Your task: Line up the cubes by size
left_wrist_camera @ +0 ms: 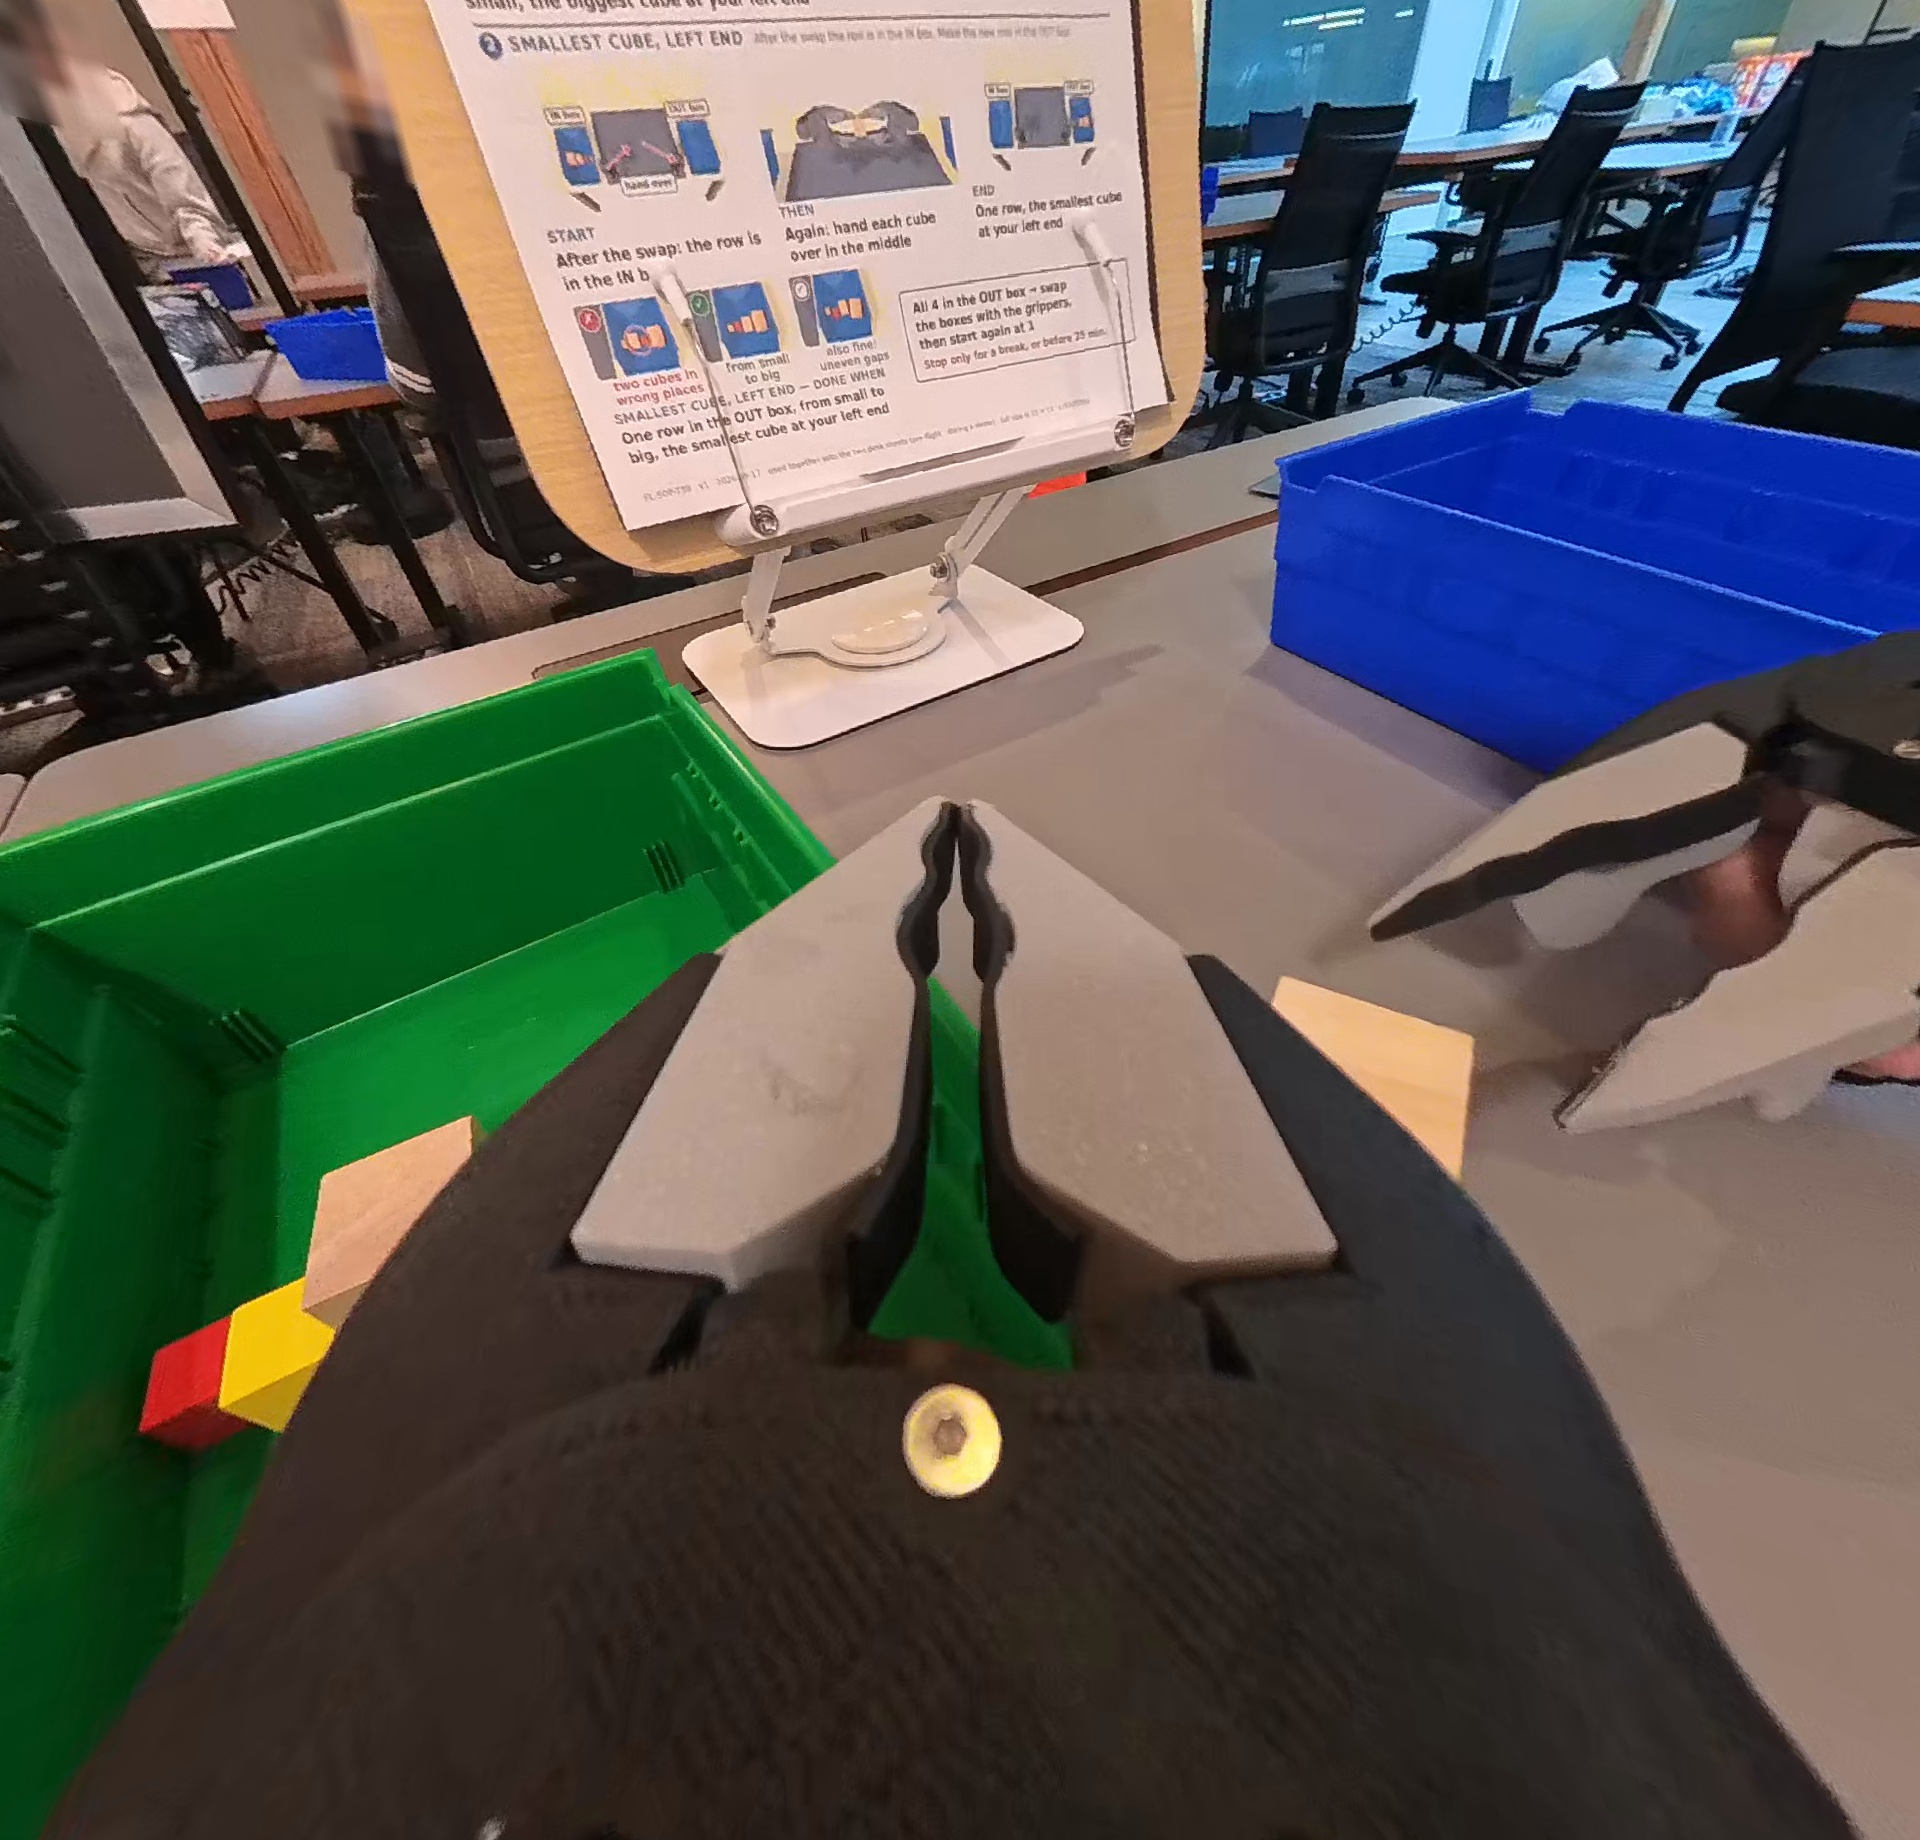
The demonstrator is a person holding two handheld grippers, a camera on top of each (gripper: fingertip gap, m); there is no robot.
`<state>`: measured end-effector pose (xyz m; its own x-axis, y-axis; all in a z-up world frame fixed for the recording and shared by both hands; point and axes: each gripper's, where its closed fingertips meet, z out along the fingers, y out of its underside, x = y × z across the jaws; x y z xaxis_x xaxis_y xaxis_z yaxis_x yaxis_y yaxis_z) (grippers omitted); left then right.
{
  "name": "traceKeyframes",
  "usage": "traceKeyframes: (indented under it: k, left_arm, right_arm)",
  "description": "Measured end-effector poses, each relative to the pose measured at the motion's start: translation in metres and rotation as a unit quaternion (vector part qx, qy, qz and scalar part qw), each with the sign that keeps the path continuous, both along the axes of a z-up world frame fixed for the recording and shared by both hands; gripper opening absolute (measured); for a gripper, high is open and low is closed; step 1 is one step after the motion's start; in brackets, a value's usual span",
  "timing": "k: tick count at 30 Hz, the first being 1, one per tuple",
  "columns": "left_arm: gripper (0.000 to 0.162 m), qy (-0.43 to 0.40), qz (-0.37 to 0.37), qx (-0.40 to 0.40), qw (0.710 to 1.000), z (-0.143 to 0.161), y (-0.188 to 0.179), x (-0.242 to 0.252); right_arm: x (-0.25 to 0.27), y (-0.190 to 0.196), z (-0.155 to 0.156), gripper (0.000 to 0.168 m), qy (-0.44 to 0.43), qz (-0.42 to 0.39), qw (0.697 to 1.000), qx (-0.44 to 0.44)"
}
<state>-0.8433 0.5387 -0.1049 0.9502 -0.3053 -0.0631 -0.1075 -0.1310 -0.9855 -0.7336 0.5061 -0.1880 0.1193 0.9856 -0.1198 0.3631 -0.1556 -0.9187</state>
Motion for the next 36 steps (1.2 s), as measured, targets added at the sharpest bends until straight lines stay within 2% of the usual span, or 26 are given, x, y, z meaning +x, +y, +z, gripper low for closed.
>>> traceKeyframes:
  k: [6,12,18,24,28,32,36]
  left_arm:
    - [0.000,-0.016,-0.005,0.015,1.000,0.009,-0.004,0.001]
    - [0.022,-0.076,-0.023,0.036,0.996,0.028,-0.016,0.004]
    - [0.028,-0.076,-0.030,0.048,0.995,0.037,-0.024,0.010]
    - [0.028,-0.055,-0.022,0.045,0.997,0.035,-0.026,0.012]
    - [0.028,-0.051,-0.018,0.042,0.998,0.033,-0.025,0.011]
    - [0.028,-0.042,-0.016,0.037,0.998,0.030,-0.028,0.009]
    - [0.031,-0.019,-0.080,0.001,0.997,0.016,-0.038,0.026]
  right_arm:
    - [0.001,0.006,-0.002,0.063,-0.003,-0.016,1.000,0.026]
    - [0.007,0.010,0.004,0.063,0.012,-0.028,0.999,0.022]
    - [0.009,0.007,0.005,0.068,0.011,-0.030,0.999,0.019]
    - [-0.005,0.002,-0.001,0.090,-0.006,-0.047,0.999,0.002]
    - [-0.024,0.000,-0.010,0.098,-0.034,-0.080,0.996,0.008]
    - [-0.036,0.002,-0.011,0.096,-0.050,-0.101,0.992,0.053]
    - [-0.035,-0.003,-0.015,0.092,-0.061,-0.089,0.992,0.071]
